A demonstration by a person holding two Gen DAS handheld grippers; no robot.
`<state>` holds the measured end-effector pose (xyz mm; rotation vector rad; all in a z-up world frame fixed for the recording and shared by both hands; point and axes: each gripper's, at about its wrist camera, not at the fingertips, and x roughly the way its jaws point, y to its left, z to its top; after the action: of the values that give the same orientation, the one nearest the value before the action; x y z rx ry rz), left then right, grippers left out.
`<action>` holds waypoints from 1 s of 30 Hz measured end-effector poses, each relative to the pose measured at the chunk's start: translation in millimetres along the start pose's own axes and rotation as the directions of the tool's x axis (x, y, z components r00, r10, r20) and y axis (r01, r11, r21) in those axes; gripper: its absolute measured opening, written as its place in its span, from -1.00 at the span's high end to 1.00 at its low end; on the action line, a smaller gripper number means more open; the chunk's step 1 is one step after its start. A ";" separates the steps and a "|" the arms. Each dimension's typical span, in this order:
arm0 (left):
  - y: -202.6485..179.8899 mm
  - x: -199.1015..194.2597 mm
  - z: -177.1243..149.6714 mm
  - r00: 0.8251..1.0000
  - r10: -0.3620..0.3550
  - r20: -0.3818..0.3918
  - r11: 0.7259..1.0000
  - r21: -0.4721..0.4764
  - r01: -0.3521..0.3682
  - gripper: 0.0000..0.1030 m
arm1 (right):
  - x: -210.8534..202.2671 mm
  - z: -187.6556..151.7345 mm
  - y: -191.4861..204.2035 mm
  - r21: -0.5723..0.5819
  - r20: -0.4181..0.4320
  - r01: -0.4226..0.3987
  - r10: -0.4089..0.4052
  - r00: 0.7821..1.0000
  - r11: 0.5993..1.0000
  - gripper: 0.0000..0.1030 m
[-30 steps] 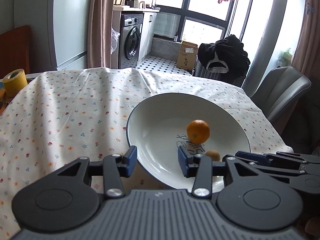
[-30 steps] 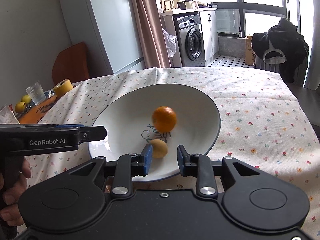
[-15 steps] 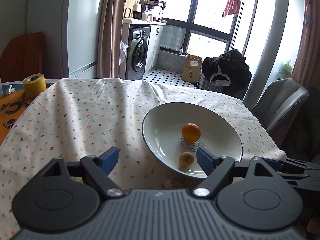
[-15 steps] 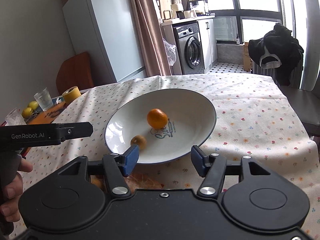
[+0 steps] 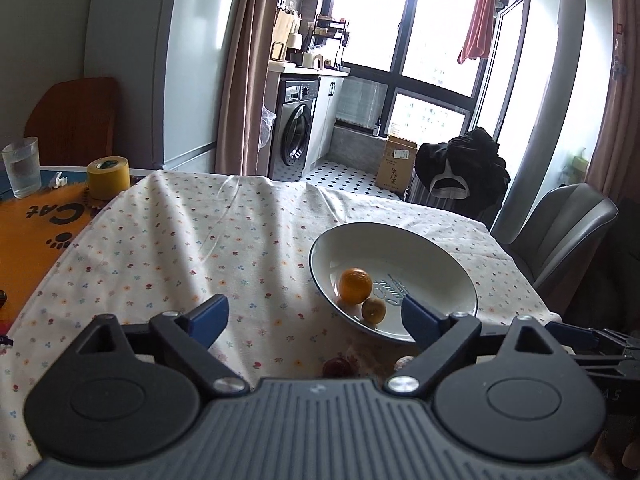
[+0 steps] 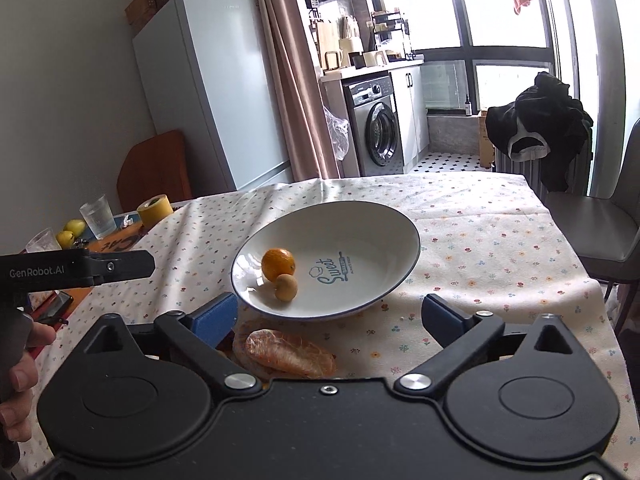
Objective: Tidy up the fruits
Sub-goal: 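Move both tools back toward the remaining fruit cluster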
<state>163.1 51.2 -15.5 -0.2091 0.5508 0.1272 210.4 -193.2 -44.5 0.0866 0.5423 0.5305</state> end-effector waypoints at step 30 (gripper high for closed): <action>16.1 -59.0 -32.4 1.000 0.018 0.002 0.999 -0.034 -0.018 -0.81 | -53.5 -19.3 9.4 0.055 0.021 -0.025 0.024 0.999 0.998 -1.00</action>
<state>94.0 55.6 -13.7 -0.2374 0.5487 0.1540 157.4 -213.1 -33.9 0.1516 0.5367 0.5379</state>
